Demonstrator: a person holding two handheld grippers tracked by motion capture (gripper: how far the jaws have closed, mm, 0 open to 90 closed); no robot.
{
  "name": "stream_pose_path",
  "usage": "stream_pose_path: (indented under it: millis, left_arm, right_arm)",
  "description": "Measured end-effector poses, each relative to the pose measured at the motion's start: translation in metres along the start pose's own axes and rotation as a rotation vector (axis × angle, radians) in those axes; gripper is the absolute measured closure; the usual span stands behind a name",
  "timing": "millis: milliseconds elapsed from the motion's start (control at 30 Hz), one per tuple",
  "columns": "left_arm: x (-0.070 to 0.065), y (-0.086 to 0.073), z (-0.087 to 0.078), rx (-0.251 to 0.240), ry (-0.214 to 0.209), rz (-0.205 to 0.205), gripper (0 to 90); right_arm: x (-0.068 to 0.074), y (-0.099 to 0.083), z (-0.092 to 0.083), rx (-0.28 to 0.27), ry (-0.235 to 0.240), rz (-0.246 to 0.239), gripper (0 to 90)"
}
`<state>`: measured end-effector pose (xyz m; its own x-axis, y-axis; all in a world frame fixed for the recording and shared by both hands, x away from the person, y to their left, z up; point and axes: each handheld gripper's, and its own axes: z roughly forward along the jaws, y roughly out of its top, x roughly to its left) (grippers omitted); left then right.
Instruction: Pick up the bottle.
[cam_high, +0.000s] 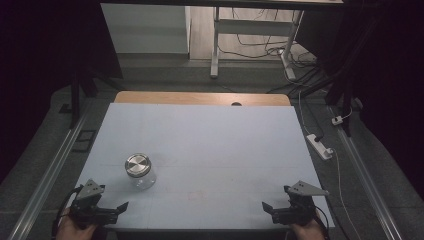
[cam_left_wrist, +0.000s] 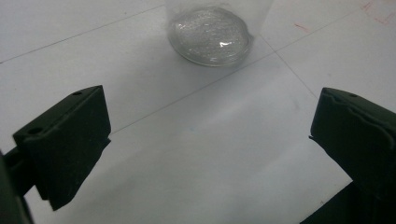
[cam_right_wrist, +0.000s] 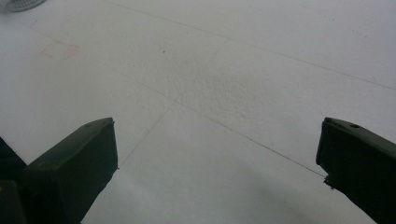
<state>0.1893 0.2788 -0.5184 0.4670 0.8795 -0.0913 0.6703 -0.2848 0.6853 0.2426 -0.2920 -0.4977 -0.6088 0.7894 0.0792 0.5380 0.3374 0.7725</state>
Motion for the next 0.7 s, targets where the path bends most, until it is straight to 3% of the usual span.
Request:
stream_pose_path:
  millis: [700]
  left_arm:
    - [0.001, 0.020, 0.009, -0.044, 0.009, 0.044, 0.0]
  right_arm:
    - [0.000, 0.001, 0.002, 0.016, 0.006, -0.005, 0.0]
